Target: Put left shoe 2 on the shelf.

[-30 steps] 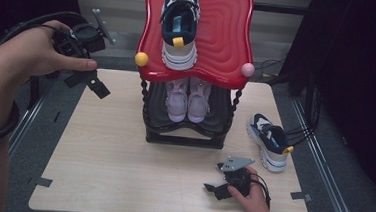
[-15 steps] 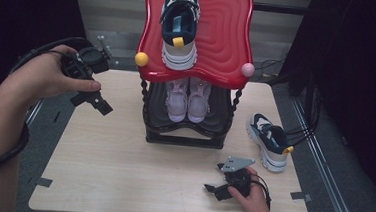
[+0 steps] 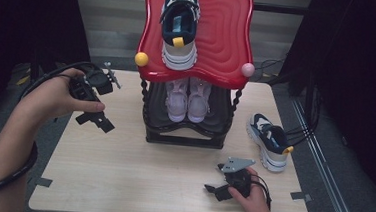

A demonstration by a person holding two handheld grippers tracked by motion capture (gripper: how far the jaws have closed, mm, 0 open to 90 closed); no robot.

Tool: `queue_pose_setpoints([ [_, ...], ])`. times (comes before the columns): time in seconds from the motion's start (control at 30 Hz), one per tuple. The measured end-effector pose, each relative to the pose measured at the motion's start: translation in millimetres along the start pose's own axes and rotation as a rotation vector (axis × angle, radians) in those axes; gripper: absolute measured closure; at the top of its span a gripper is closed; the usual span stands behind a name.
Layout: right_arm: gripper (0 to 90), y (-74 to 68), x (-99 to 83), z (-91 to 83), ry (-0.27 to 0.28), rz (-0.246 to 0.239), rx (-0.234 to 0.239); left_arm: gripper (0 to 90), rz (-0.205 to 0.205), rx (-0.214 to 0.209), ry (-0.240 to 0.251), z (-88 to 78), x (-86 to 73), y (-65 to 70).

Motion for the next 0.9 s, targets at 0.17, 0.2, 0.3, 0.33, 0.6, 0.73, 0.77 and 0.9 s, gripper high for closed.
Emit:
queue_pose_setpoints([
  [0.17, 12.6, 0.0, 0.0, 0.0, 0.000, 0.000, 0.000, 21.7, 0.010, -0.009, -0.021, 17.6, -5.8, 2.8],
  [0.2, 12.5, 0.0, 0.0, 0.0, 0.000, 0.000, 0.000, 21.7, 0.011, -0.012, -0.021, 22.4, -7.2, 3.6],
  [0.3, 12.5, -0.1, 0.0, 0.0, 0.000, 0.000, 0.000, 21.7, 0.008, -0.025, -0.021, 33.6, -11.2, 5.1],
  [0.33, 12.5, -0.1, 0.0, 0.0, 0.000, 0.000, 0.000, 21.7, 0.015, -0.027, -0.025, 37.5, -12.6, 4.9],
  [0.6, 12.6, -0.1, -0.1, 0.1, 0.002, 0.000, 0.000, 21.9, 0.010, -0.038, -0.023, 63.5, -22.9, 6.0],
  [0.73, 12.6, -0.1, -0.1, 0.1, 0.002, 0.000, 0.000, 22.0, 0.014, -0.050, -0.016, 80.0, -28.6, 6.6],
  [0.77, 12.6, -0.1, -0.1, 0.1, 0.002, 0.001, 0.000, 22.0, 0.010, -0.054, -0.013, 83.5, -29.9, 7.3],
  [0.9, 12.6, -0.1, -0.1, 0.2, 0.003, 0.000, 0.000, 22.0, 0.013, -0.073, -0.001, 97.1, -34.4, 8.3],
])
Point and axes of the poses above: each handheld gripper's, and its own axes: z roughly forward along the jaws, x roughly out of its top, y roughly to its right, the point moved 1 cm from there along z, roughly forward along the jaws, and after that the axes turned 4 degrees about y, right-handed, at the moved point
